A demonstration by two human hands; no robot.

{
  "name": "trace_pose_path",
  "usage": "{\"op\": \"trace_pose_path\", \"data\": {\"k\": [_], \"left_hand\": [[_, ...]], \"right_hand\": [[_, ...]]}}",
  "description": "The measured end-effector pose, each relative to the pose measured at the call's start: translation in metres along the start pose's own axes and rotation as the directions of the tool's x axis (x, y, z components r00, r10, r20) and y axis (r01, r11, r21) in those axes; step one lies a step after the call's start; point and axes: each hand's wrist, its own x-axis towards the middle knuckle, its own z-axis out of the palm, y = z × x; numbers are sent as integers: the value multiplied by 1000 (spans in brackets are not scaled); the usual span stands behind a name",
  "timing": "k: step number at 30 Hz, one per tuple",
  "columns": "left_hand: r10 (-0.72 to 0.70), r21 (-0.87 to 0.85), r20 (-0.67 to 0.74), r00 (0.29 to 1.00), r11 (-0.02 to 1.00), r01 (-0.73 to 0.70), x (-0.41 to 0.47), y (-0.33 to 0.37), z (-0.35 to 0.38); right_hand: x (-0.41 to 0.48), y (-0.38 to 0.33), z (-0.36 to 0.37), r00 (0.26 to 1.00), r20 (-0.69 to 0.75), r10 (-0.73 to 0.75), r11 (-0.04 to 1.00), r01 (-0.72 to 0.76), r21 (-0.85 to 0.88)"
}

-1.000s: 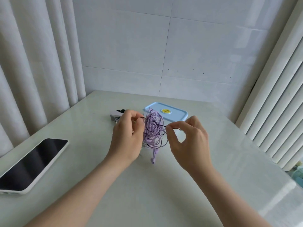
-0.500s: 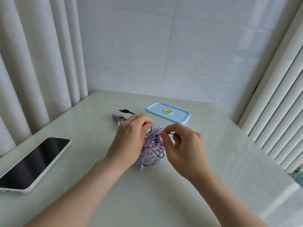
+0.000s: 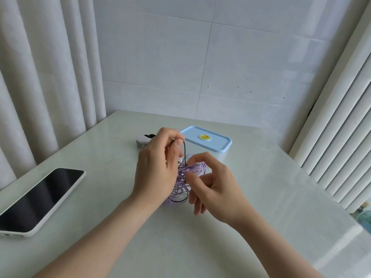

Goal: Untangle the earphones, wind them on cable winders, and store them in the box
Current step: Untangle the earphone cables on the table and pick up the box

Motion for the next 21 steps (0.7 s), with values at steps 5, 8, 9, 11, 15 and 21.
{"op": "trace_pose_path", "data": {"k": [5,8,9,11,15,21], "left_hand": [[-550,-420,-28,835,764,489,10,-8,2],[-637,-497,60,769,649,576,11,-11,0],[-626,-491,73,776,655,574,10,-10,-1],[-597,-499,76,799,670,549,10,-5,-2],[-473,-466,57,879,766,442,11,-2,-5],[-374,-452,194,907,786,421,11,8,-4]], "right_hand": [[3,8,0,997,14,75,997,-75,-28],[7,13,-1,990,-53,130,991,-131,-17],[8,14,-2,985,-85,150,988,-152,-13],[9,15,-5,973,-154,172,984,-176,-13],[11,14,-12,935,-310,174,982,-189,-17],[11,19,-18,880,-443,-172,860,-85,-503]]}}
